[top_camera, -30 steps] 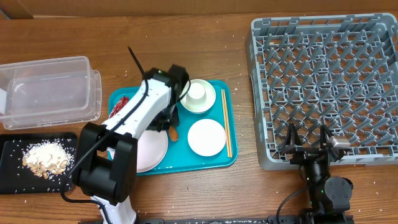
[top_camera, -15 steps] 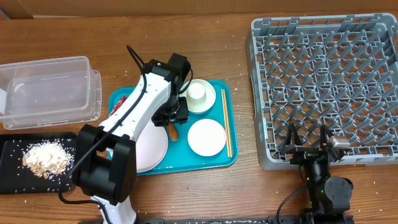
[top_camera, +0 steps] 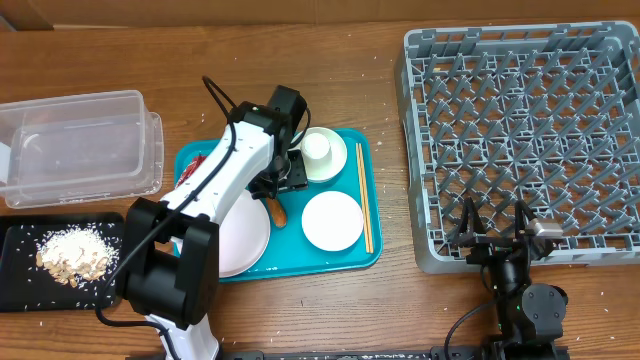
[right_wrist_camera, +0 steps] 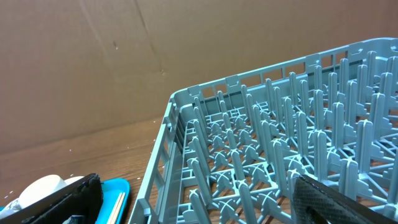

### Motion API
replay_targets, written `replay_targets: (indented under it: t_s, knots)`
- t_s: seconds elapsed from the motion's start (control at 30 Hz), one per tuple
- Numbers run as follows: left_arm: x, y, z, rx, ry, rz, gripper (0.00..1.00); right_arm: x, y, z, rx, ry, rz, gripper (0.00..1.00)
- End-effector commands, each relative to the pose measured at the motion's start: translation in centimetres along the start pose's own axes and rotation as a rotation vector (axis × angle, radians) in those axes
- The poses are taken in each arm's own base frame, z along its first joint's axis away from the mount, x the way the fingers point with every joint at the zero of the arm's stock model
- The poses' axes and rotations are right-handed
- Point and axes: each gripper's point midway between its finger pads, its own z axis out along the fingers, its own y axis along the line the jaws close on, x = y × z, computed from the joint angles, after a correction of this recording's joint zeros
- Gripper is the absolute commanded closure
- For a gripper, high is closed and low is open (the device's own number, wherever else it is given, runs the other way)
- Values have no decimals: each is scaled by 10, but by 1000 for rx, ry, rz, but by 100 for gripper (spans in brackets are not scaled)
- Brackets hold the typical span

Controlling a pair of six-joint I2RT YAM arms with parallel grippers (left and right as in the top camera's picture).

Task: Sort waste into correct bins and load items into the dishwasher
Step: 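Move the left gripper to the carrot and grasp it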

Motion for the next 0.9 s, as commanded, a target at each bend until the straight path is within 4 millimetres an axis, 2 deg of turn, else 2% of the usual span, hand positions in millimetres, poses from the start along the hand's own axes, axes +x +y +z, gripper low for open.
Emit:
replay_targets:
  t_s: [0.0,0.23,0.47,0.87]
  knots:
    - [-8,14,0,-10,-7,-57,41,1,-2,0,9,-7,-4,0]
    - [-21,25,2,3,-26,-101,41,1,-2,0,9,-7,-4,0]
    - [-25,21,3,22,-44,-123,47,1,-2,0,9,-7,-4,0]
    - [-21,24,23,25,-46,-169,46,1,-2,0,9,-7,-4,0]
